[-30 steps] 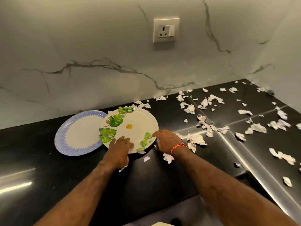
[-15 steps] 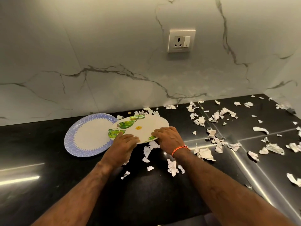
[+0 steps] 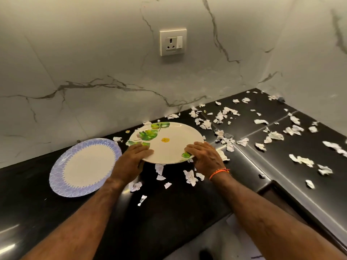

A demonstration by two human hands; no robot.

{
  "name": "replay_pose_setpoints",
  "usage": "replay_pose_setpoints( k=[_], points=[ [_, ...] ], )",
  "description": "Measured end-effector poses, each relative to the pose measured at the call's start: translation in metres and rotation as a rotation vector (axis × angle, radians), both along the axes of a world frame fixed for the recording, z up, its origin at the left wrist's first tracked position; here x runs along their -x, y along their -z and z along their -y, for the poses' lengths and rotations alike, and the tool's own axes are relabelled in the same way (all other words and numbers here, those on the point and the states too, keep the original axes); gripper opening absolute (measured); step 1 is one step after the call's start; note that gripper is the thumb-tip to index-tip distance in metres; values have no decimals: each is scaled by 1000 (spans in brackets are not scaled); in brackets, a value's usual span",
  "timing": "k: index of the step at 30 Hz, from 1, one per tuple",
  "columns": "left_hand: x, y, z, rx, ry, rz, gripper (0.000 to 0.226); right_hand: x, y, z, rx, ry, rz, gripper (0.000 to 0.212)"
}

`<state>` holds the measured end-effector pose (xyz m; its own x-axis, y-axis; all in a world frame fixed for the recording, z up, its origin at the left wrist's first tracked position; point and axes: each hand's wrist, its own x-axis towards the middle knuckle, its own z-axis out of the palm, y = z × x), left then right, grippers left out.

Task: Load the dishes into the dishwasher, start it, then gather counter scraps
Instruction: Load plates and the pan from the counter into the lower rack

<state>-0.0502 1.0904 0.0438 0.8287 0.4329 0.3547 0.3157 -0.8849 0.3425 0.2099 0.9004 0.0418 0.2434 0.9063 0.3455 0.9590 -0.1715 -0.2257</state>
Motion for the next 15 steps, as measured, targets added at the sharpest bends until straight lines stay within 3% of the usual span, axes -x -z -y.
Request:
replay_pose_setpoints(
  k=[9, 15],
  points=[
    [-76, 11, 63, -4, 412, 45, 48, 1, 3, 131, 102, 268, -8, 63],
    [-132, -6, 132, -36, 624, 6, 42, 21, 4, 232, 2, 495, -2, 51]
  ],
)
